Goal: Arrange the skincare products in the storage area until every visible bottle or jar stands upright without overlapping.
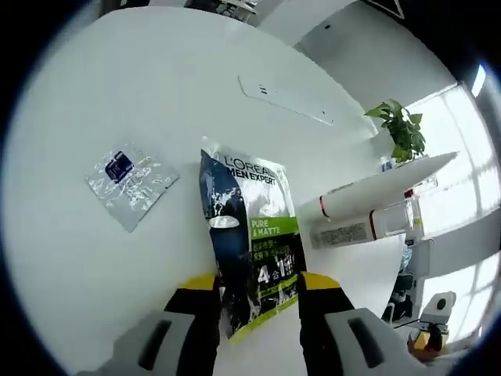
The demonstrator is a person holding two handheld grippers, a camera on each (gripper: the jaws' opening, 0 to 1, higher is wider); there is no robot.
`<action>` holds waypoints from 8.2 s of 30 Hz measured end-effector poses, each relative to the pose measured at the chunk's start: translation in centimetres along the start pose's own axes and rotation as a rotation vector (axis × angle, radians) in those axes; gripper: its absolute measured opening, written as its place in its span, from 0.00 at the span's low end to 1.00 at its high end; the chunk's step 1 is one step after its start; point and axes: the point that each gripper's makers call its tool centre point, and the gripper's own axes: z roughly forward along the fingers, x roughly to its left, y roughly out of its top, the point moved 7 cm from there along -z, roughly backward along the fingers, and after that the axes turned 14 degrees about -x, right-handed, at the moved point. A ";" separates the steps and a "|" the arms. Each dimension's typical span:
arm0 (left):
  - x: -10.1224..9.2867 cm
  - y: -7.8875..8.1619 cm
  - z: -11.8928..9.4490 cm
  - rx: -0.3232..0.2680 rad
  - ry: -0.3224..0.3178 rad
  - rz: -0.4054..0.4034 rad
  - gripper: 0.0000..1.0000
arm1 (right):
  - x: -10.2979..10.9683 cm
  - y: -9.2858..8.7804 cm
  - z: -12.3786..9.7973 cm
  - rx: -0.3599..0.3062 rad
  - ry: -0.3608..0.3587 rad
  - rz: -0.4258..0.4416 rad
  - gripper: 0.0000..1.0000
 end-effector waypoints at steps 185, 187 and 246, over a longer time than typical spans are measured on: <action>-15.7 -14.3 -11.1 -0.152 -0.359 0.584 0.42 | -1.1 -0.7 0.8 0.206 -0.109 -0.047 0.00; -15.5 -13.9 -11.2 -0.147 -0.403 0.490 0.42 | -0.8 -0.4 0.8 0.222 -0.083 -0.050 0.00; -16.5 -11.9 -12.9 -0.312 -0.698 -0.135 0.03 | 3.1 -0.3 1.3 0.179 0.126 -0.031 0.00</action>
